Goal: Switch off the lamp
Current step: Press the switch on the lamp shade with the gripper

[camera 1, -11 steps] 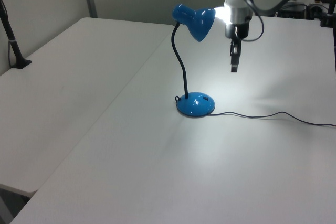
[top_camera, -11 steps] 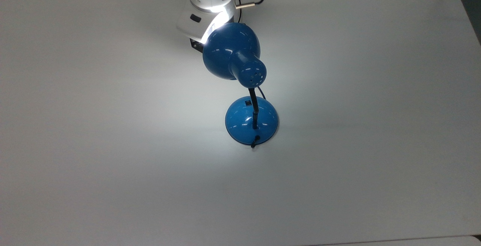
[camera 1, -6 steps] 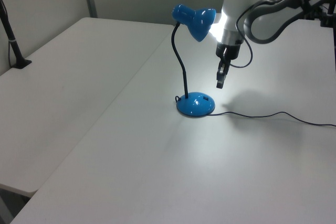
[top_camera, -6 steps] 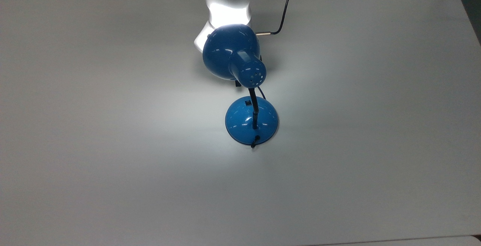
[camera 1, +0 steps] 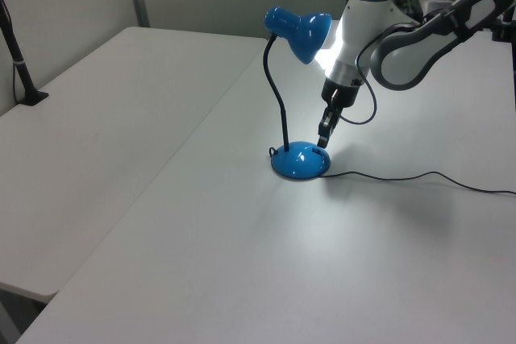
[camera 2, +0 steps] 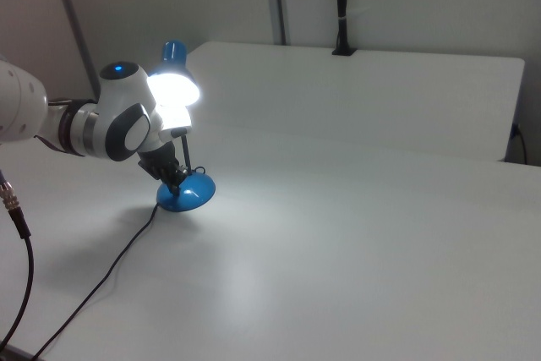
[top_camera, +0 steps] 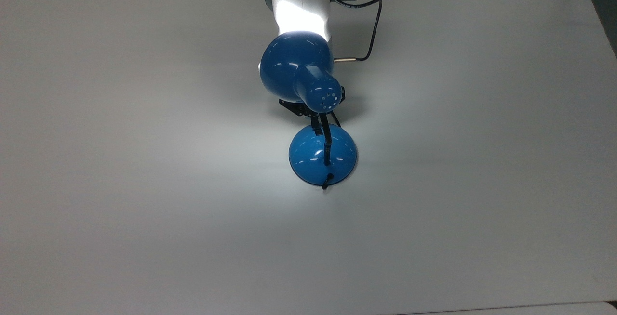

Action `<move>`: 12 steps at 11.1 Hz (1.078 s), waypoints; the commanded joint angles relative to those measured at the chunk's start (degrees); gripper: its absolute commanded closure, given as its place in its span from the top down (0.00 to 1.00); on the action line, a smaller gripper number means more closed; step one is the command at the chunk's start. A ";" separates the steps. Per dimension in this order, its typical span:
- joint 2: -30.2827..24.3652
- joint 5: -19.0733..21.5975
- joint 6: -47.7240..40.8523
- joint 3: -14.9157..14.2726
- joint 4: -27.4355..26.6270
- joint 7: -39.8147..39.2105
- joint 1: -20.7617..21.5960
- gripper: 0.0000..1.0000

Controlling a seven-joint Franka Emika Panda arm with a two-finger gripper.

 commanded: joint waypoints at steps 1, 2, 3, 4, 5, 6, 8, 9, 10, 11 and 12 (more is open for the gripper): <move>1.24 0.60 2.38 -0.19 -0.45 1.57 1.38 0.00; 1.60 0.43 2.38 -0.11 -0.36 1.57 1.38 0.00; 2.21 0.34 2.38 -0.11 -0.36 1.57 1.47 0.00; 2.56 0.34 2.64 -0.11 0.07 1.57 1.47 0.00; 2.65 0.34 2.73 -0.11 0.08 1.57 1.47 0.00; 2.57 0.16 2.38 -0.11 0.08 1.14 1.47 0.00; 1.69 -1.76 -4.07 -0.11 -0.01 0.96 1.04 0.00; 0.03 -3.34 -10.65 -0.11 0.34 0.69 0.86 0.00; -1.98 -4.92 -17.76 -0.11 0.69 -0.79 0.68 0.01; -3.48 -5.20 -26.19 -0.11 2.96 -3.85 0.33 0.09; -4.54 -5.20 -35.15 -0.11 6.02 -6.84 -0.89 0.33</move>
